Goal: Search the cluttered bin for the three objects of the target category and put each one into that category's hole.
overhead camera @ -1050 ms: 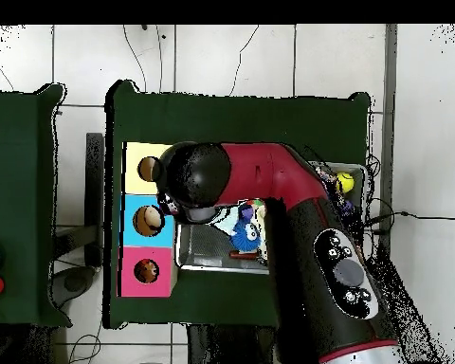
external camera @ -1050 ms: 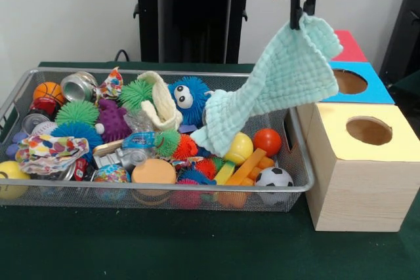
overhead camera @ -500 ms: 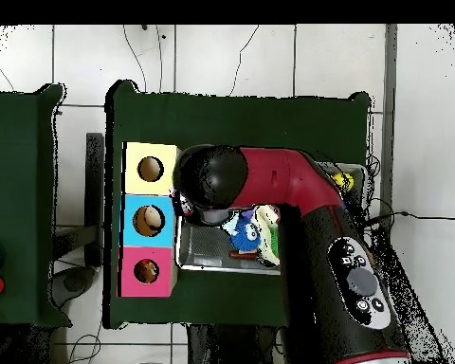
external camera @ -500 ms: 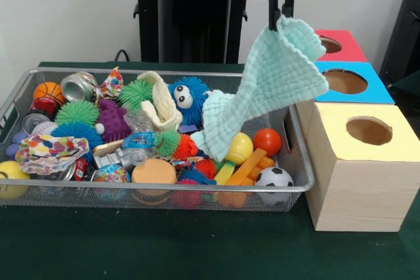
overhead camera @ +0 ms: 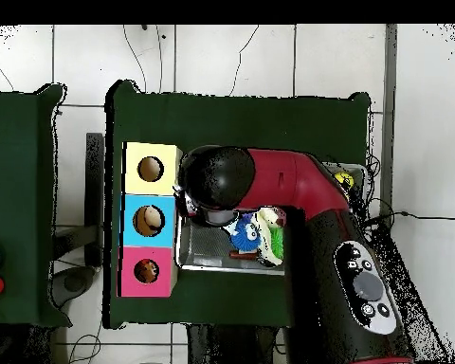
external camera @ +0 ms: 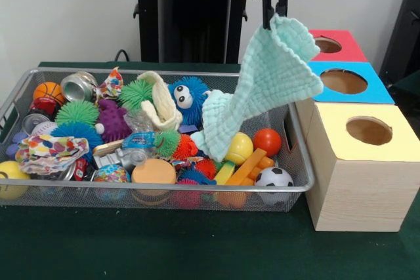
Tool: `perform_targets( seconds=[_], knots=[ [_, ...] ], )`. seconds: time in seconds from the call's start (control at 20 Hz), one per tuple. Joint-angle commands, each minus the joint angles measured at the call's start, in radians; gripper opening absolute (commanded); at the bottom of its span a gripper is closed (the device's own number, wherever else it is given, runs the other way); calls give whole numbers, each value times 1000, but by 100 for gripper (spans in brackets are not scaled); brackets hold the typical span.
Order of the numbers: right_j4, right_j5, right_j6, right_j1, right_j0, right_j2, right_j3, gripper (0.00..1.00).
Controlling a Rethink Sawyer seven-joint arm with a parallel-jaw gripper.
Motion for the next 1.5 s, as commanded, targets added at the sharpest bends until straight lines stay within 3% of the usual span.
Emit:
perform_targets(
  seconds=[0.05,1.5],
  knots=[
    [22,-55,162,1,5,-48,104,0],
    [47,-76,154,5,28,-72,108,0]
  ],
)
